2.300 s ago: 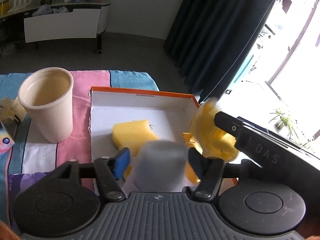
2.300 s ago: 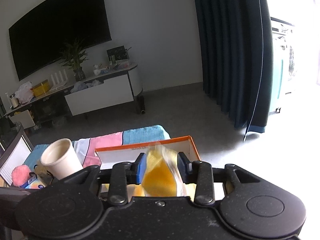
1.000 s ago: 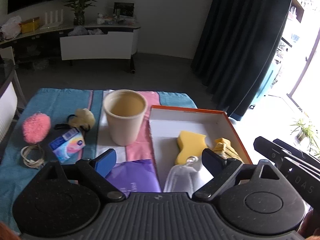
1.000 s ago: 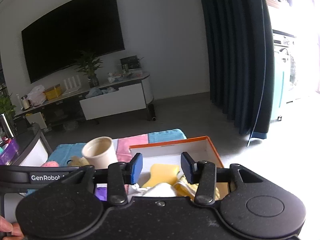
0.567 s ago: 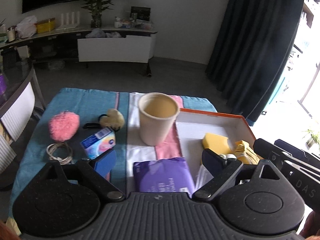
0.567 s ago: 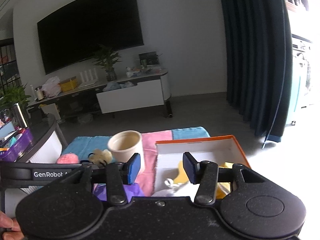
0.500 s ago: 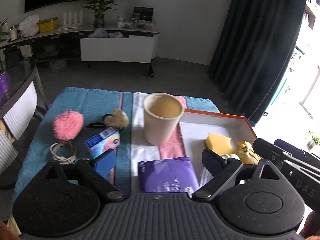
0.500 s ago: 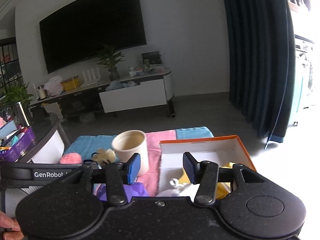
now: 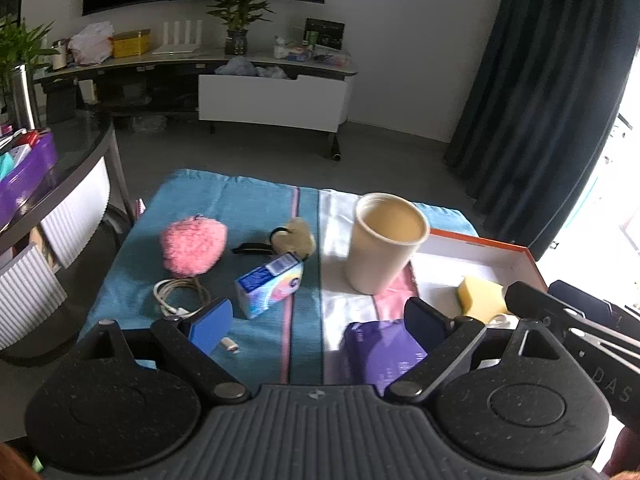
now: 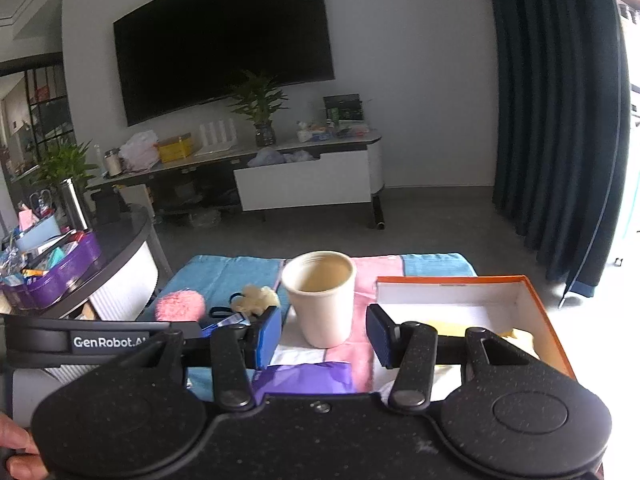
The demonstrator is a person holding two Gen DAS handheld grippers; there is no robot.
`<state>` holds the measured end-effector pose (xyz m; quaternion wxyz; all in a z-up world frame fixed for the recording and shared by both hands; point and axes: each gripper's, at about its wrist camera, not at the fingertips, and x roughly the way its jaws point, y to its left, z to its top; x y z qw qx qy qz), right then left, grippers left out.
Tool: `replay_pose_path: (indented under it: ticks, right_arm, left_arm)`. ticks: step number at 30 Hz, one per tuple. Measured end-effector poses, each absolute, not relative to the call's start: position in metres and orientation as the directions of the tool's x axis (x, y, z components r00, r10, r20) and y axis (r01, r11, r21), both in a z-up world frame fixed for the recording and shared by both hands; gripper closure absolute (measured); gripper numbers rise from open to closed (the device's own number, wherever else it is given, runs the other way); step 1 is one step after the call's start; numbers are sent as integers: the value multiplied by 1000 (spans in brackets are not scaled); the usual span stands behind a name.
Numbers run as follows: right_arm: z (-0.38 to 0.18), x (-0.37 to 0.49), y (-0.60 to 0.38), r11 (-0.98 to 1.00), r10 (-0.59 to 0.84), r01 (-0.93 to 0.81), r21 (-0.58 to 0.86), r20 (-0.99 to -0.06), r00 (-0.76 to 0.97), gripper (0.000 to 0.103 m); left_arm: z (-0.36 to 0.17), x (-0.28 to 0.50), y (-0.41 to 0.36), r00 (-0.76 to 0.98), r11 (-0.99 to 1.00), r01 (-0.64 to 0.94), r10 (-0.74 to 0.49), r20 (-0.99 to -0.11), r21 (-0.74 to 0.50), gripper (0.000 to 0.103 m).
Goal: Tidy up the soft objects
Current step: 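Withdraw both tools from the box toward the pink ball and tissue box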
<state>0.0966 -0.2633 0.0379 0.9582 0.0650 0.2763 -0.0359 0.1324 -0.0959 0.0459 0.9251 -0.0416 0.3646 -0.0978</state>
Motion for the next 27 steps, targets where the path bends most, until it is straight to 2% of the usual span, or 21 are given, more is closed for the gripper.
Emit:
replay_pose_path:
  ticks: [27]
  right_arm:
    - [27,128,-200,997,63,-24,74,-577,814,44]
  left_arm:
    - [40,136,-24,723,985,42,-144,-676,-165,7]
